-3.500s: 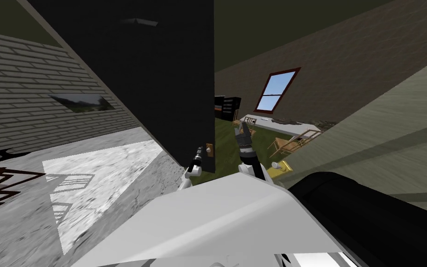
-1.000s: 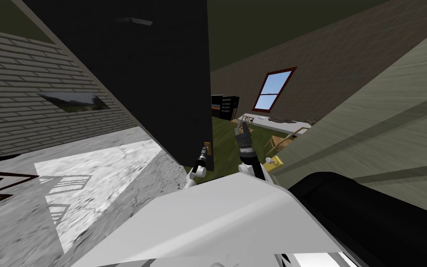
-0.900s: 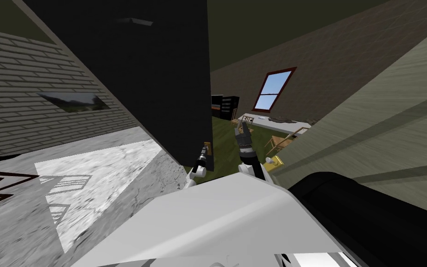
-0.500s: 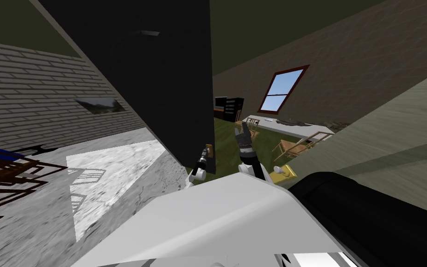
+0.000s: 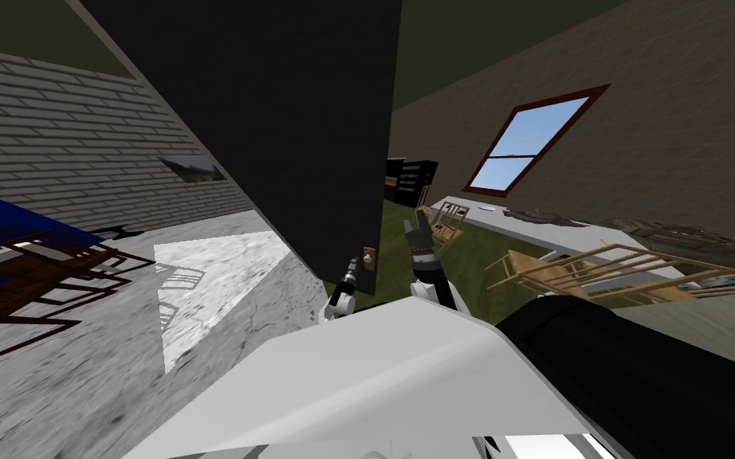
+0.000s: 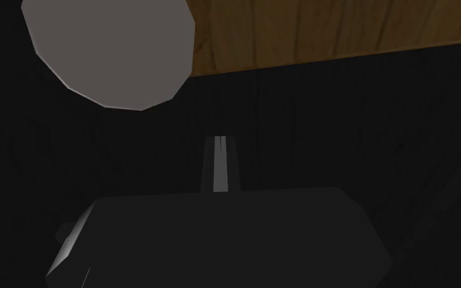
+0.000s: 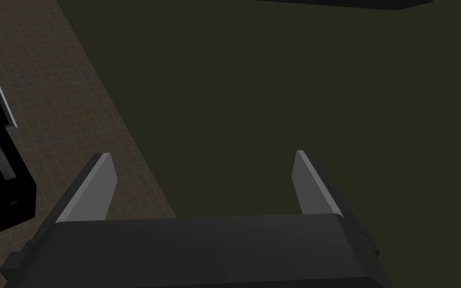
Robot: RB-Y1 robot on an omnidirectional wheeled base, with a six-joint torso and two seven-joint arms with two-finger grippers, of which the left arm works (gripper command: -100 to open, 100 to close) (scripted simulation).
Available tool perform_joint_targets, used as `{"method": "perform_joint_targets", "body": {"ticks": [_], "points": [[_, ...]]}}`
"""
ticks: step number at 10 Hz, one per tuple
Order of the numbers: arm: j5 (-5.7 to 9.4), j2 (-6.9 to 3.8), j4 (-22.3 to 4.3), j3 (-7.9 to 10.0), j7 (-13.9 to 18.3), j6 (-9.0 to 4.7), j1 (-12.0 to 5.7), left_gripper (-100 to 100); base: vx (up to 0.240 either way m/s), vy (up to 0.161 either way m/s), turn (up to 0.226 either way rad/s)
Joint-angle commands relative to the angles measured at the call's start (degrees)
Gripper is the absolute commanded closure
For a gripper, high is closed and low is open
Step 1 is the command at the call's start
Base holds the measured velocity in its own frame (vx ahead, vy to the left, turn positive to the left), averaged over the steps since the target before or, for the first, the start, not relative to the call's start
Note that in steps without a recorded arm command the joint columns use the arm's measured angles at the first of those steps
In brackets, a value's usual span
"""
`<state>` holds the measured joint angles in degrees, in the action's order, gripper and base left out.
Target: Push the door open
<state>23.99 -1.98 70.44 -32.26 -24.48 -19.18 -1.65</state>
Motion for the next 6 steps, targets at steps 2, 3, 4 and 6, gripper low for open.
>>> {"method": "perform_joint_targets", "body": {"ticks": [2,3,4,6], "points": [[0.29,0.30,1.17,-1.74,-0.82,0.50,1.27,-100,-0.204,0.091,0.014],[0.42,0.76,1.70,-2.53,-1.17,0.63,1.82,-100,-0.222,0.129,0.031],[0.55,1.39,2.21,-3.29,-1.52,0.76,2.35,-100,-0.197,0.120,0.019],[0.85,3.71,3.39,-5.05,-2.31,1.04,3.56,-100,-0.207,0.114,0.032]]}}
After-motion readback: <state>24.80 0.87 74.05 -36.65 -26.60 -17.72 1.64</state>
